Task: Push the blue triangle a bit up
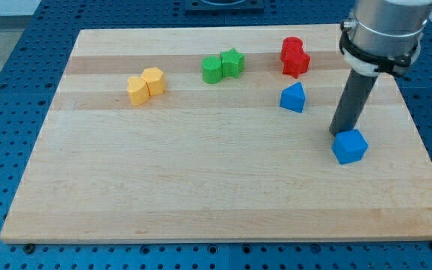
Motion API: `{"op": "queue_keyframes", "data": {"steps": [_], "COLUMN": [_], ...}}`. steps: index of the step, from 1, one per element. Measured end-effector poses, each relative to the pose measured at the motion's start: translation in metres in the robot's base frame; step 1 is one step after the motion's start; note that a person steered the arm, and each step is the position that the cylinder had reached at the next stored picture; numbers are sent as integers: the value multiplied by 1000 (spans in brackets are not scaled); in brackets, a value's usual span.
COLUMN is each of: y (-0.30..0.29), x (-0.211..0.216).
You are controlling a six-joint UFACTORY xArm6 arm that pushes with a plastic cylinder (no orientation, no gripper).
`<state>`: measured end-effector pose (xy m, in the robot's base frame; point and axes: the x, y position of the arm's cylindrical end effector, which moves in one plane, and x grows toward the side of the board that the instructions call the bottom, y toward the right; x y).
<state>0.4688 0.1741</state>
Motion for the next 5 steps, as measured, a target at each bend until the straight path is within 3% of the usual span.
{"op": "queue_keyframes", "data": {"steps": [5], "y": [-1], "x": [67]}}
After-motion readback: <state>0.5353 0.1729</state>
